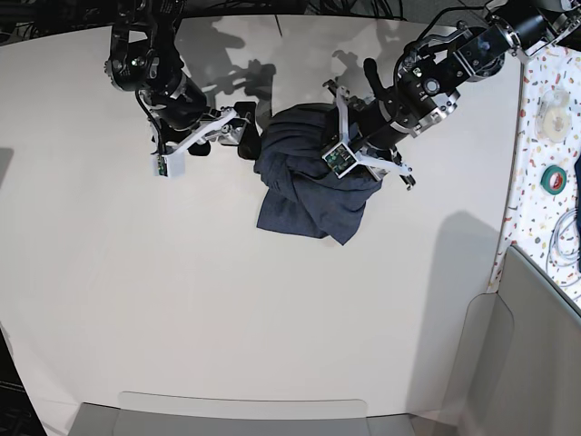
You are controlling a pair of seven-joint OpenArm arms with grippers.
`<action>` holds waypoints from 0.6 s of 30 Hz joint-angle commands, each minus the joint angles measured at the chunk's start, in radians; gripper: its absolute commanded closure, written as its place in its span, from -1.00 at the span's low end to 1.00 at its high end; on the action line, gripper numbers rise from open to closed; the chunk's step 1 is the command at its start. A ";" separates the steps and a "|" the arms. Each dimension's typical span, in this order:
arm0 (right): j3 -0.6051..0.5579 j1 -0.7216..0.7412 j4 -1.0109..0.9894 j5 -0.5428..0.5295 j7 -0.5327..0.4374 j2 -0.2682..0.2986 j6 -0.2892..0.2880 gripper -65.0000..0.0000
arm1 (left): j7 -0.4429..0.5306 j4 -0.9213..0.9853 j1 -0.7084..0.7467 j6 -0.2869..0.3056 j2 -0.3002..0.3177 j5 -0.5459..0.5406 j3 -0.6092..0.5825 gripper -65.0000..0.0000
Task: Layout the t-shirt on the table in an organized manner, then fold the t-shirt properly
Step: 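Lift the shirt fabric with the left gripper toward the right gripper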
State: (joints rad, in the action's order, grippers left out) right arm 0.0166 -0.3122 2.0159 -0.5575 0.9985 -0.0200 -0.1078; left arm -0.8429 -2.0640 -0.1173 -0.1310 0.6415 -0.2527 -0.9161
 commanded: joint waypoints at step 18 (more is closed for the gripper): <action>-0.030 0.049 0.009 -0.012 -0.016 -0.001 -0.008 -0.76 | 0.018 0.069 -0.065 -0.002 -0.065 0.005 0.009 0.18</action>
State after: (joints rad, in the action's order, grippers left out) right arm -0.0116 -0.2665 2.0087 -0.5537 0.9985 -0.0181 -0.1078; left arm -0.8444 -1.9793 -0.1688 -0.1272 0.5705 -0.2565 -0.9157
